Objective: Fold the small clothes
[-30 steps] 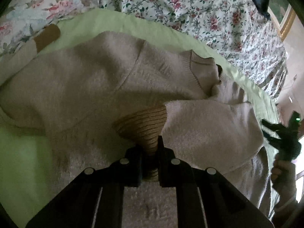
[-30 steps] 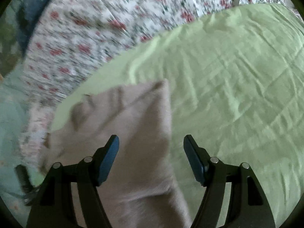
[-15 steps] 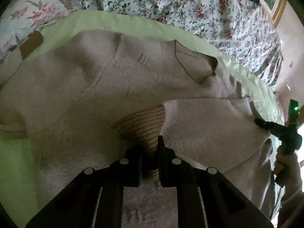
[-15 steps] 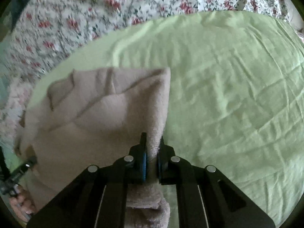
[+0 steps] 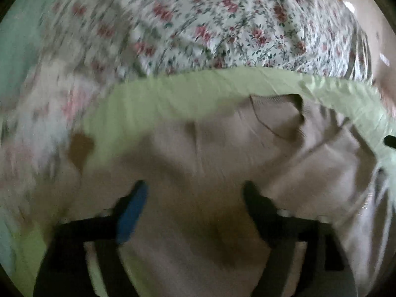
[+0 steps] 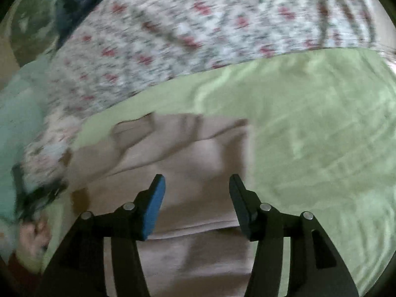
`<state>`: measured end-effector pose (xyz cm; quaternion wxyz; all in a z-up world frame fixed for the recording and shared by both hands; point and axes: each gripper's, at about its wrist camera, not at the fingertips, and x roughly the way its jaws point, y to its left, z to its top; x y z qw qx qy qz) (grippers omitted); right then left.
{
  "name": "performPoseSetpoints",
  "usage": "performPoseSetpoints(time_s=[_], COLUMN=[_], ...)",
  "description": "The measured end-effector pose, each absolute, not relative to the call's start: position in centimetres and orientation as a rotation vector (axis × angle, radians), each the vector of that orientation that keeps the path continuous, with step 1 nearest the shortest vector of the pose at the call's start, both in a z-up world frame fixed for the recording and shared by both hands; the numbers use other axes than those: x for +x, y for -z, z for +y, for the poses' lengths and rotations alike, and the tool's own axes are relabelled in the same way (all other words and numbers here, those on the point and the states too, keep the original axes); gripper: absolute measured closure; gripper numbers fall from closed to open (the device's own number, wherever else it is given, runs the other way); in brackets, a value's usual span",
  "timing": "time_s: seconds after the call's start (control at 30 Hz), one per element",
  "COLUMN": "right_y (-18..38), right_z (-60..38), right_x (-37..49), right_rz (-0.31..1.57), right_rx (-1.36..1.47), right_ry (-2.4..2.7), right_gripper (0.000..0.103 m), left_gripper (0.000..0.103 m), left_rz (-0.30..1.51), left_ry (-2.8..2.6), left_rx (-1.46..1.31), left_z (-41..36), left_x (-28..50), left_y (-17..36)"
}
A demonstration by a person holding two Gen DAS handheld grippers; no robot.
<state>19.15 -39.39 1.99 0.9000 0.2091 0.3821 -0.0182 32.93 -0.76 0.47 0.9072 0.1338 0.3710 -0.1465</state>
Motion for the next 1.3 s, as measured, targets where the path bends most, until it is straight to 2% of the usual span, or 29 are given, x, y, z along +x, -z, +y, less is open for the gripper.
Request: performPoseSetpoints(time_s=[0.07, 0.17, 0.3, 0.33, 0.37, 0.4, 0.43, 0.47, 0.57, 0.7, 0.73, 0.77, 0.8, 0.83, 0.97, 1.03, 1.1, 1.17, 1.2, 1.3], right_y=[-1.7, -0.6, 0.8, 1.2, 1.5, 1.7, 1.9, 2.0, 2.6, 4.1, 4.8, 5.3, 5.8, 5.9, 3.9, 2.8, 1.9, 1.4, 1.2, 0.8], right_z=[-38.3, -36.8, -35.9, -35.9, -36.0, -36.2, -36.5, -36.9, -37.6, -38.1, -38.9, -39.6, -40.4, -40.9, -40.6, -39.9, -38.9, -37.8, -37.1, -34.8], right_x=[20.4, 22.8, 26.0, 26.9, 27.7, 28.4, 29.1, 29.8, 31.6, 34.5, 35.5, 36.2, 36.8, 37.0, 35.1, 33.3, 31.3, 29.2, 28.0, 24.9], right_rz=[0.81, 0.834, 0.861, 0.865, 0.868, 0.869, 0.866, 0.862, 0.869, 0.913, 0.921, 0.924, 0.932, 0.93, 0.867, 0.847, 0.836, 0.835, 0.837, 0.849], right_rx=[0.416, 0.401, 0.408, 0.404, 0.395, 0.382, 0.373, 0.371, 0.384, 0.37, 0.353, 0.383, 0.425, 0.465, 0.506, 0.516, 0.532, 0.541, 0.541, 0.54], right_ry=[-0.018, -0.065, -0.12, -0.124, -0.114, -0.099, -0.088, -0.079, -0.077, -0.029, 0.054, 0.077, 0.097, 0.112, 0.089, 0.052, 0.016, -0.03, -0.052, -0.103], right_gripper=[0.048, 0.048, 0.048, 0.048, 0.048, 0.048, 0.048, 0.048, 0.048, 0.049, 0.053, 0.065, 0.07, 0.072, 0.069, 0.068, 0.064, 0.055, 0.054, 0.053], left_gripper=[0.013, 0.004, 0.006, 0.01, 0.028, 0.061, 0.074, 0.09, 0.093, 0.094, 0.094, 0.094, 0.096, 0.096, 0.091, 0.073, 0.032, 0.023, 0.018, 0.013], left_rz=[0.755, 0.796, 0.872, 0.883, 0.891, 0.917, 0.934, 0.922, 0.862, 0.878, 0.88, 0.885, 0.874, 0.868, 0.903, 0.884, 0.87, 0.836, 0.827, 0.813], left_ry=[0.332, 0.415, 0.429, 0.416, 0.414, 0.435, 0.452, 0.455, 0.383, 0.29, 0.266, 0.242, 0.204, 0.137, 0.187, 0.184, 0.162, 0.12, 0.09, -0.029], left_rx=[0.323, 0.381, 0.508, 0.534, 0.548, 0.555, 0.541, 0.521, 0.482, 0.43, 0.415, 0.39, 0.368, 0.375, 0.252, 0.263, 0.274, 0.305, 0.327, 0.361], left_z=[-1.7, -3.5, -5.6, -5.6, -5.7, -5.7, -5.7, -5.5, -5.3, -5.5, -5.7, -5.7, -5.6, -5.4, -2.7, -1.6, -0.3, 1.2, 2.3, 6.9], left_x=[35.1, 39.0, 43.1, 43.7, 43.9, 44.4, 44.6, 44.7, 45.5, 48.3, 48.8, 49.3, 49.6, 49.8, 48.6, 46.7, 44.2, 41.9, 41.0, 40.3], left_y=[-0.9, -0.4, 3.0, 4.0, 4.8, 5.7, 6.1, 6.1, 5.1, 5.5, 5.5, 5.5, 5.1, 4.9, 3.1, 2.3, 1.6, 0.9, 0.8, 0.2])
